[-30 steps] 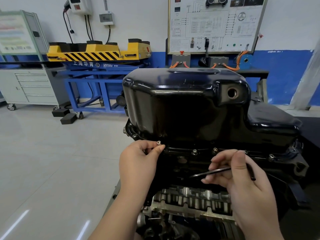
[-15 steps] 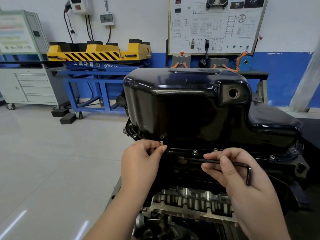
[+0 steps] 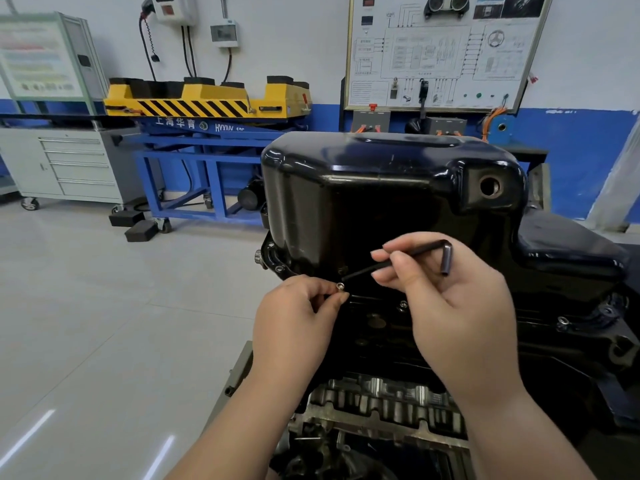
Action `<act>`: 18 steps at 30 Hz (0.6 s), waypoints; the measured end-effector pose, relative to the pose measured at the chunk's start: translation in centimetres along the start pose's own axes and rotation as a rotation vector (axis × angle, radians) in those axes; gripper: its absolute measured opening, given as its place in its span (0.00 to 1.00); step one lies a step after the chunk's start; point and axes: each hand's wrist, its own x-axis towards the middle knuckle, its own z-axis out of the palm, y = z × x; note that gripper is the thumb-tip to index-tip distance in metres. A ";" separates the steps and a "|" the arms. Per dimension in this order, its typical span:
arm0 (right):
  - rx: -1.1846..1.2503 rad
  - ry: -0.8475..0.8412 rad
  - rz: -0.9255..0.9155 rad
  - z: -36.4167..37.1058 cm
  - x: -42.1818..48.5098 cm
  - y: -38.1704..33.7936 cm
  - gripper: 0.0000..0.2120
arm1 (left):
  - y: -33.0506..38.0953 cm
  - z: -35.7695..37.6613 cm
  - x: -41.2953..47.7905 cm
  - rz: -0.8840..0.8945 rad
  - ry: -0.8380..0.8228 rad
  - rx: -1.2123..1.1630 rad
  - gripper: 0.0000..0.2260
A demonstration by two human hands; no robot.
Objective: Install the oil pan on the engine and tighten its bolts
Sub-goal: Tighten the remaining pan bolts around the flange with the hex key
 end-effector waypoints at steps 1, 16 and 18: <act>-0.030 -0.020 -0.008 0.3 0.3 0.1 0.08 | 0.0 0.0 0.0 -0.001 -0.002 -0.006 0.03; -0.232 -0.191 -0.122 0.4 2.9 -0.1 0.04 | -0.5 0.1 0.1 0.021 -0.015 -0.041 0.01; -0.174 -0.193 -0.082 0.3 3.1 -0.2 0.04 | -0.5 0.1 0.1 0.020 -0.019 -0.040 0.02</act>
